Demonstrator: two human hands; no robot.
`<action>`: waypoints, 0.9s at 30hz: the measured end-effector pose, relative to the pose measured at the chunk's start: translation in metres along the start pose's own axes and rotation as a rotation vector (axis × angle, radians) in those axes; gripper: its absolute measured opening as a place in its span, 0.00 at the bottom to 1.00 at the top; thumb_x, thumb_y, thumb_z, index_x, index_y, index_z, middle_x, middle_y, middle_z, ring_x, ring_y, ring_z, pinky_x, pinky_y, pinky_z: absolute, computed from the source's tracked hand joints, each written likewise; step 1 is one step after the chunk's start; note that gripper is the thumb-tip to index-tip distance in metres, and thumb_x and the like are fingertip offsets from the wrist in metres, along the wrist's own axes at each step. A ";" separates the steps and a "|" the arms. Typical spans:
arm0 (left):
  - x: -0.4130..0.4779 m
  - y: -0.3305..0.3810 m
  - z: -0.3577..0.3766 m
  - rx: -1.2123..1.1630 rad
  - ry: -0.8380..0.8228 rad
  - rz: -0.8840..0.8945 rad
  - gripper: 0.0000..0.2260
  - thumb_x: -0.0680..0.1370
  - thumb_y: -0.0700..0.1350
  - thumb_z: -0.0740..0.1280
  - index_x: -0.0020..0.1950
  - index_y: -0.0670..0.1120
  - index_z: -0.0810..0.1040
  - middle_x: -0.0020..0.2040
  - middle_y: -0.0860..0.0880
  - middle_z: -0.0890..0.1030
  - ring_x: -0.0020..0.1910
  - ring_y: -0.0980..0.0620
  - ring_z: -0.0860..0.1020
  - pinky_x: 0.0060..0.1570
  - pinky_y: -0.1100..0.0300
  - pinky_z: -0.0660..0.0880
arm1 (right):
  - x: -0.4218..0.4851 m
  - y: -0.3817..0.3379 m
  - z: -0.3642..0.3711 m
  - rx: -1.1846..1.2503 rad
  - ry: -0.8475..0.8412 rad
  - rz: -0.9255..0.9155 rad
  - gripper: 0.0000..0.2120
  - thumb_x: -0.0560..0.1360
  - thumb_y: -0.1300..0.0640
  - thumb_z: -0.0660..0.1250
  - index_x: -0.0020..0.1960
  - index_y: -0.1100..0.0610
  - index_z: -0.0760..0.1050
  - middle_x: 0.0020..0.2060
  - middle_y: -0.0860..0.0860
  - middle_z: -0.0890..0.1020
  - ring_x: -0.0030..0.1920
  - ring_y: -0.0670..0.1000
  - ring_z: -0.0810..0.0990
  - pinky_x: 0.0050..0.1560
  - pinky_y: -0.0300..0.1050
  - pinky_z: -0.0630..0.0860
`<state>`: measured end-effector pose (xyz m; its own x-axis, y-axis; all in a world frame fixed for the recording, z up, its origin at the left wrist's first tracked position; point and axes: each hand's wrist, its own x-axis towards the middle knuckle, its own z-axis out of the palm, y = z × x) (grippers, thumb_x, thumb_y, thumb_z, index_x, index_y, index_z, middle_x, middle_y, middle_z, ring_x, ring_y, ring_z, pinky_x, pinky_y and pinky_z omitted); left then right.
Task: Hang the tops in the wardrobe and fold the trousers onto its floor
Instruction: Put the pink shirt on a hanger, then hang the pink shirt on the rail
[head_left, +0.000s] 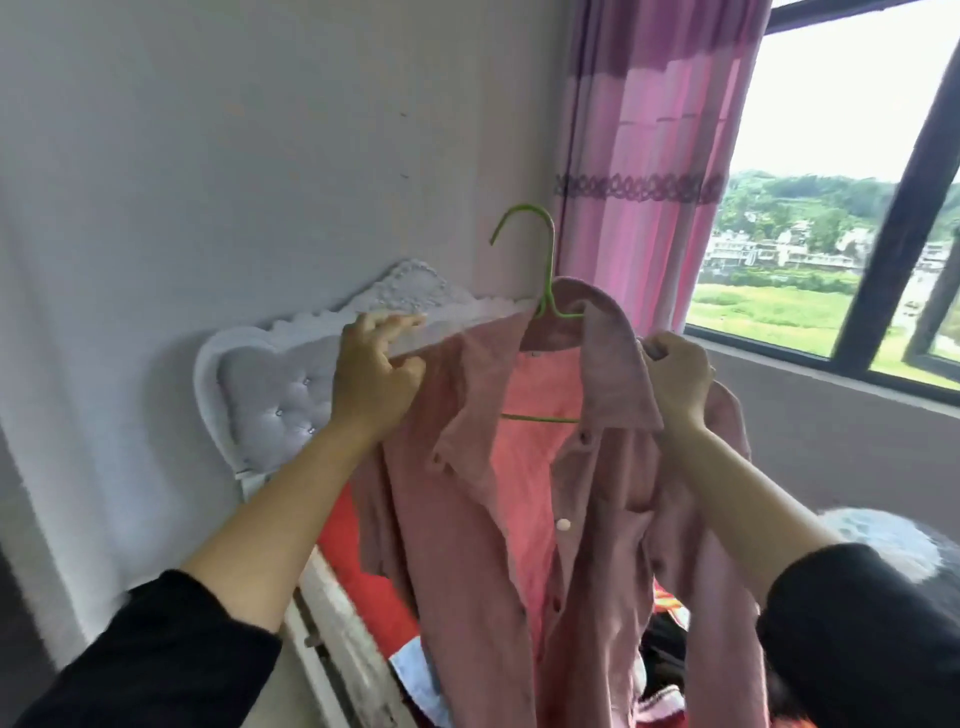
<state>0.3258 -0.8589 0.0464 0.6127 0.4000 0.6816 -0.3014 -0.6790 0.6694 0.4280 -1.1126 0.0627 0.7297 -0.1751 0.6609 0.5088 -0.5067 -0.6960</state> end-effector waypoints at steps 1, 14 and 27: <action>-0.001 -0.017 -0.016 0.147 0.074 0.008 0.23 0.71 0.35 0.66 0.65 0.48 0.76 0.63 0.43 0.73 0.63 0.49 0.70 0.63 0.69 0.63 | -0.005 -0.011 0.013 0.036 -0.021 0.004 0.20 0.71 0.57 0.63 0.28 0.53 0.54 0.25 0.48 0.55 0.30 0.49 0.53 0.44 0.46 0.58; -0.022 -0.178 -0.255 0.149 0.263 -0.349 0.21 0.82 0.58 0.53 0.54 0.46 0.80 0.47 0.51 0.81 0.46 0.51 0.78 0.47 0.57 0.72 | -0.095 -0.116 0.195 0.218 -0.196 0.028 0.21 0.74 0.58 0.65 0.27 0.58 0.59 0.29 0.51 0.59 0.35 0.50 0.58 0.38 0.47 0.58; -0.043 -0.247 -0.465 0.570 0.458 -0.372 0.12 0.80 0.51 0.59 0.52 0.47 0.80 0.46 0.50 0.78 0.47 0.49 0.74 0.48 0.48 0.72 | -0.230 -0.245 0.368 0.497 -0.565 0.238 0.14 0.65 0.56 0.64 0.26 0.54 0.62 0.24 0.47 0.60 0.33 0.49 0.58 0.31 0.44 0.57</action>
<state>0.0341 -0.4222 -0.0114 0.2029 0.7885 0.5807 0.3556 -0.6118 0.7065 0.3036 -0.6373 -0.0216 0.8984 0.2918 0.3283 0.3571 -0.0500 -0.9327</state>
